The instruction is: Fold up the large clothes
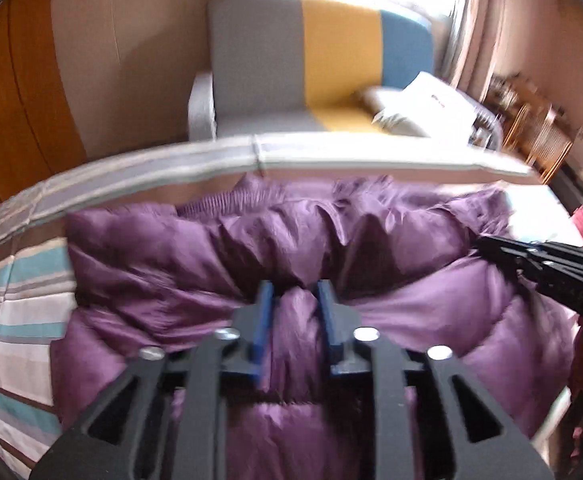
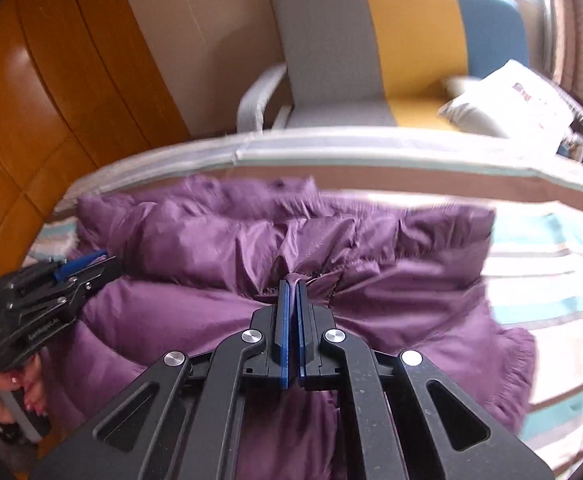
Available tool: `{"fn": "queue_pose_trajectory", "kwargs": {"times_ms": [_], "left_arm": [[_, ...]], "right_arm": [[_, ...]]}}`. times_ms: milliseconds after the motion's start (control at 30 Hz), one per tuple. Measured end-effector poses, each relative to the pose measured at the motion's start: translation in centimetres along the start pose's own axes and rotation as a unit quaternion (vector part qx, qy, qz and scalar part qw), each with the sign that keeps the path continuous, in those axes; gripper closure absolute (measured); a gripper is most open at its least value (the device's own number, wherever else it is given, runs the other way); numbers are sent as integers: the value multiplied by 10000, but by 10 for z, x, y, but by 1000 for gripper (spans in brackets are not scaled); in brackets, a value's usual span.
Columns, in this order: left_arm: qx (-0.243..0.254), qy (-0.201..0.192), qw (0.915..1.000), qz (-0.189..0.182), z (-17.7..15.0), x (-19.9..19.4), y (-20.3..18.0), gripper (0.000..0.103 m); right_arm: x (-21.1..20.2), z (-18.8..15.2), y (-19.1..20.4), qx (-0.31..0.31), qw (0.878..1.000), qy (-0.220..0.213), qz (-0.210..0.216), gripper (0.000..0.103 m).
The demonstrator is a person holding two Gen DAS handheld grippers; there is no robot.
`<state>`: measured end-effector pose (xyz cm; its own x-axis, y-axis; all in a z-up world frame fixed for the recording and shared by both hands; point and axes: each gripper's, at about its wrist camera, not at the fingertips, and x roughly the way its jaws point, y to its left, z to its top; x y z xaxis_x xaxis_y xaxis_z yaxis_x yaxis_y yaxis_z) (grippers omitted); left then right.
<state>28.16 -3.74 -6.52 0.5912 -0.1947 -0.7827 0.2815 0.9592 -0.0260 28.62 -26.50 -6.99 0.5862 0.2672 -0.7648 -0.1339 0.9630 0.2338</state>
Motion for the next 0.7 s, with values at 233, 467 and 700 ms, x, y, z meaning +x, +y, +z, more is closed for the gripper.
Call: {"fn": "queue_pose_trajectory", "kwargs": {"times_ms": [233, 467, 700], "left_arm": [[-335, -312, 9984, -319, -20, 23, 13, 57], [-500, -519, 9965, -416, -27, 4, 22, 44], [-660, -805, 9936, 431, -1, -9, 64, 33]], "right_arm": [[35, -18, -24, 401, 9991, -145, 48, 100], [18, -17, -26, 439, 9987, -268, 59, 100], [5, 13, -43, 323, 9945, -575, -808, 100]]}}
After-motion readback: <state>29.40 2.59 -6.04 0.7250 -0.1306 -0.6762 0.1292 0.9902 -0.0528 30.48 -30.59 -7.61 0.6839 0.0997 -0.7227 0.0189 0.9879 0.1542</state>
